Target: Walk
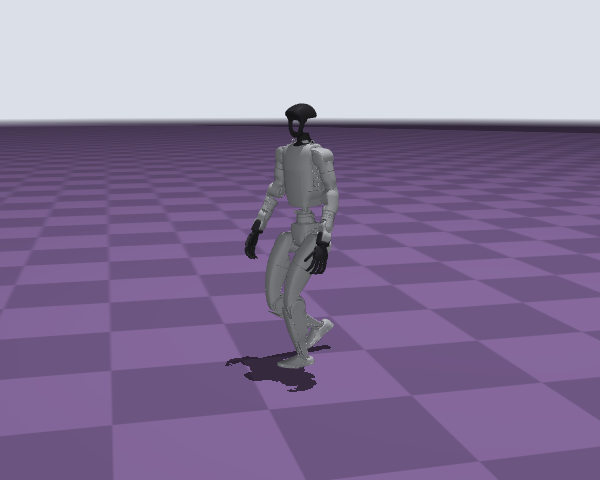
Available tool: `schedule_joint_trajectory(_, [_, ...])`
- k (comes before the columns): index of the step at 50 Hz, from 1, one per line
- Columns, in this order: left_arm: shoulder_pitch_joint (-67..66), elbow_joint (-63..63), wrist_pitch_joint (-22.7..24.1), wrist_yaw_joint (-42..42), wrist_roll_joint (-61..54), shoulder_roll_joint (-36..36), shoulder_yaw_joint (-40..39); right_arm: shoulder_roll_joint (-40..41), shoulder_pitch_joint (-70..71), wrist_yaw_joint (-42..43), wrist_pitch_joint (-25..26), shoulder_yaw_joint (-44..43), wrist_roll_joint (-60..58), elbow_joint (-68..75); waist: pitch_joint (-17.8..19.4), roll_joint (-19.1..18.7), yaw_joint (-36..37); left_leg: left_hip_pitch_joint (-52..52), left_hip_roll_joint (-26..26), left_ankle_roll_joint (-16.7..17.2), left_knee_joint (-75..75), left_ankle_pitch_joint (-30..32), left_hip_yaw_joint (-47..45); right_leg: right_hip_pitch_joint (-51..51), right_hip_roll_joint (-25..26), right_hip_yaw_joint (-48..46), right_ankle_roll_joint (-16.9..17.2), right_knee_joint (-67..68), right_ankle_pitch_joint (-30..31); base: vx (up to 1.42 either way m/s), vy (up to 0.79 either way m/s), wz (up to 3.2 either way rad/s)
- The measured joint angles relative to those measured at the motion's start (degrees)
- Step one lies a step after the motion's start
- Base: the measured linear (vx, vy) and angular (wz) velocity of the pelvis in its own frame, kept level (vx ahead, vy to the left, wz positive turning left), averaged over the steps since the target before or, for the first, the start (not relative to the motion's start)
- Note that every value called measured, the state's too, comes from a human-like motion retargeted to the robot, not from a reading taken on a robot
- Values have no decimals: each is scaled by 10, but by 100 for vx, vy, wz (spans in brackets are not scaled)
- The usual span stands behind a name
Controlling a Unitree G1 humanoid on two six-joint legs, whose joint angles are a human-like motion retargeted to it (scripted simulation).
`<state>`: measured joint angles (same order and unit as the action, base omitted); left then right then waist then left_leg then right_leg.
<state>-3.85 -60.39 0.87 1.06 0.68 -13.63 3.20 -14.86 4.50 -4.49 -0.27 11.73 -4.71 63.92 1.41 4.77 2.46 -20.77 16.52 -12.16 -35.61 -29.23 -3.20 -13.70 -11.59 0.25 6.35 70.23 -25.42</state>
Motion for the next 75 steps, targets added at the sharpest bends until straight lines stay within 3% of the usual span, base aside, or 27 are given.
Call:
schedule_joint_trajectory(6, [24,68,4,16,4,-15,11,-10,8,13,9,3,-4,-5,16,-27,-11,95,14,12,47,-16,94,-79,13,4,-22,-118,-51,51,2,107])
schedule_joint_trajectory(14, [44,125,8,24,22,-26,32,-16,10,14,25,-3,5,22,12,-59,-7,171,21,17,66,-44,238,-142,126,124,18,-346,-2,44,-4,129])
schedule_joint_trajectory(20, [11,123,5,39,42,-8,40,-3,-22,19,26,-6,14,43,-4,-66,13,197,49,16,-1,-87,311,-160,228,262,41,-376,13,33,-4,111])
schedule_joint_trajectory(24, [33,85,-8,31,40,-18,27,-15,-5,10,31,-22,25,53,-15,-71,10,234,38,26,21,-76,386,-146,254,289,41,-392,35,31,-2,147])
schedule_joint_trajectory(30, [15,6,-24,21,29,-2,13,-12,-25,16,33,-34,28,51,-31,-79,19,256,26,55,-32,-64,405,-123,282,277,22,-334,22,25,-1,147])
schedule_joint_trajectory(39, [10,-83,-26,-13,18,10,9,-26,-39,25,33,-38,16,10,-34,-85,33,256,0,123,-76,21,362,-60,242,177,-31,-334,-4,20,-5,189])
schedule_joint_trajectory(48, [24,-90,-18,-30,23,6,24,-46,-42,31,30,-38,-3,-37,-28,-47,40,201,-24,107,-27,12,211,-30,163,87,-40,-316,-34,13,-10,236])
schedule_joint_trajectory(57, [50,-75,-11,-32,21,-6,37,-41,-29,7,23,-17,-14,-39,-11,5,49,199,-8,93,68,23,217,-13,132,100,-37,-294,-68,-2,-9,209])
schedule_joint_trajectory(64, [71,-60,0,-22,23,-17,44,-28,-3,-4,17,-1,-17,-19,8,27,63,152,-15,114,38,15,198,4,113,53,-49,-313,-80,-7,-6,182])
schedule_joint_trajectory(68, [80,-56,4,-11,31,-20,45,-20,19,1,14,4,-12,-10,21,30,64,85,-53,127,-58,-15,112,13,106,1,-54,-324,-84,-7,-5,176])
schedule_joint_trajectory(75, [84,-65,1,-5,37,-23,39,-4,52,3,9,15,-3,-10,26,26,65,-19,-172,123,-185,-50,-37,21,108,-83,-63,-353,-85,-2,-4,145])
